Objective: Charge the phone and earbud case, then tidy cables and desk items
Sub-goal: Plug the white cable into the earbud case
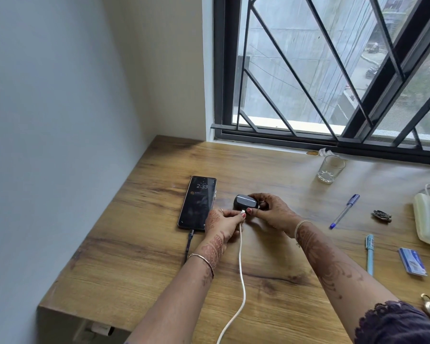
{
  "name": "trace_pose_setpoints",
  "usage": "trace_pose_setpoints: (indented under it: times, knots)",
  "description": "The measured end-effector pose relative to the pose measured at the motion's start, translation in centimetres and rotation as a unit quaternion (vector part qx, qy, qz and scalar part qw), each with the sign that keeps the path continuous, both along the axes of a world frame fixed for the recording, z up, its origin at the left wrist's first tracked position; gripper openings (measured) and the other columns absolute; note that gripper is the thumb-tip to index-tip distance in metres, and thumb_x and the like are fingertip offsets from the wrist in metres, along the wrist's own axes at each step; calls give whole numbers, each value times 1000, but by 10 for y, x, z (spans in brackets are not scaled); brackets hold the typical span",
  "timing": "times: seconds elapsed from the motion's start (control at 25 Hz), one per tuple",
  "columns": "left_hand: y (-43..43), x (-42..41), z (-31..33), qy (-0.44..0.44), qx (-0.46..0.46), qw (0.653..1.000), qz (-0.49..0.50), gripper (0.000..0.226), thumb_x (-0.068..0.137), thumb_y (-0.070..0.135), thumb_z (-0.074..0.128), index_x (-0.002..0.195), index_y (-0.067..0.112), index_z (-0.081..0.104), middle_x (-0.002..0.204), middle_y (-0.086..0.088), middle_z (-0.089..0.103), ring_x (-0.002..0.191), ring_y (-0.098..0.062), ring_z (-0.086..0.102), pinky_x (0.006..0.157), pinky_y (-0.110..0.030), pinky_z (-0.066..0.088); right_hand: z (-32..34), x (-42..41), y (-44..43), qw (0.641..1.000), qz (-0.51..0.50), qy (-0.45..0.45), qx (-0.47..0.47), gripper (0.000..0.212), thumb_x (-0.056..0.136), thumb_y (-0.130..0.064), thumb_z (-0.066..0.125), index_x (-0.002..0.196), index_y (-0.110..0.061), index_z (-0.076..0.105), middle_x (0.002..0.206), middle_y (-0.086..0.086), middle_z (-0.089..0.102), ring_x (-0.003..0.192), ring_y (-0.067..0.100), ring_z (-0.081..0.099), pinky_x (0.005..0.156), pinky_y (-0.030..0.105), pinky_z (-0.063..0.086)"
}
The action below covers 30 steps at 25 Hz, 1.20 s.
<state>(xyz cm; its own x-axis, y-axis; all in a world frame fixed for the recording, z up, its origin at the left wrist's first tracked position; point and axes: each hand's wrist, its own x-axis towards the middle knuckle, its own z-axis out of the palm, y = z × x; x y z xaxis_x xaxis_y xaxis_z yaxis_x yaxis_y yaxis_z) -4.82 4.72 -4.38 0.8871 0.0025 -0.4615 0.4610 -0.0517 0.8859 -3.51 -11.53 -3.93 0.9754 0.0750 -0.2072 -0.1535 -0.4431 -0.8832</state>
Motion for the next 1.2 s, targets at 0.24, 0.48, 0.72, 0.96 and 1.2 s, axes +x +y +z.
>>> trace_pose_setpoints:
  times: [0.24, 0.48, 0.72, 0.96, 1.2]
  knots:
    - [-1, 3, 1, 13, -5, 1000, -2, 10, 77, 13, 78, 74, 12, 68, 74, -17, 70, 56, -22, 62, 44, -23, 47, -1, 1, -3, 1000, 6, 10, 17, 49, 82, -14, 73, 127, -15, 56, 112, 0, 65, 108, 17, 59, 81, 14, 50]
    - [-5, 5, -1, 20, -13, 1000, 13, 12, 77, 13, 77, 74, 11, 66, 67, -13, 68, 50, -19, 60, 39, -20, 45, -1, 1, -3, 999, 11, 12, 28, 49, 81, -13, 73, 127, -12, 56, 109, 0, 65, 106, 16, 59, 75, 8, 50]
    - [-4, 6, 0, 22, -4, 999, 34, 33, 70, 10, 83, 87, 13, 54, 87, -16, 72, 59, -24, 67, 40, -23, 49, -4, 3, -4, 1000, 8, 1, 9, 54, 77, -12, 76, 128, -12, 56, 117, 7, 65, 113, 24, 59, 90, 18, 48]
    - [-6, 6, 4, 10, 73, 997, 8, 41, 71, 16, 83, 96, 15, 52, 86, -9, 69, 59, -19, 69, 46, -27, 55, -9, 2, -5, 999, 9, -16, -37, 56, 75, -20, 79, 128, -20, 58, 121, 2, 59, 112, 17, 56, 102, 30, 44]
    - [-7, 5, 16, -12, 200, 979, -49, 34, 72, 31, 81, 93, 17, 58, 82, -3, 68, 62, -16, 70, 58, -35, 61, -4, -1, -5, 997, 17, -21, -71, 59, 78, -22, 77, 132, -24, 55, 117, -1, 54, 106, 13, 52, 101, 28, 43]
